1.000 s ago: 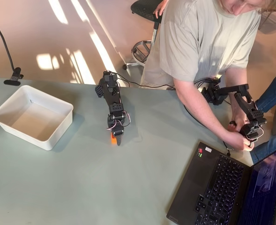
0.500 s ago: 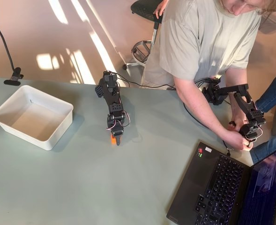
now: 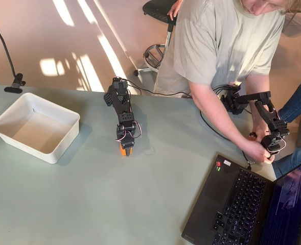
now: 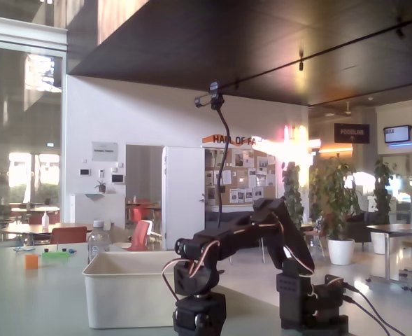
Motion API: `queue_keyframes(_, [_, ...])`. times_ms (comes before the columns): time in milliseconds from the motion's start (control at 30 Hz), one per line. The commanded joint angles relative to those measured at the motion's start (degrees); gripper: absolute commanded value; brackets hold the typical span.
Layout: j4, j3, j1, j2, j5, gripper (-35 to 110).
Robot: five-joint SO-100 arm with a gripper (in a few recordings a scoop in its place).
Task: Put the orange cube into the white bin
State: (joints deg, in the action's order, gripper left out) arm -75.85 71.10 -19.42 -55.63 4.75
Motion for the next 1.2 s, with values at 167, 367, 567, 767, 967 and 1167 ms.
queue_keyframes(167, [0.18,-2.11,0.44,-1.67,0.62,31])
queue_keyframes(367, [0.26,-2.2,0.44,-2.29,0.62,31])
queue_keyframes(567, [-0.35,-8.26,0.44,-3.69,0.62,31])
queue_keyframes(767, [-0.79,-13.1,0.44,-4.31,0.7,31])
queue_keyframes(967, [-1.93,-13.27,4.83,-8.53,0.53,31])
queue_keyframes(1167, [-1.23,-13.27,15.91,-17.67,0.53,32])
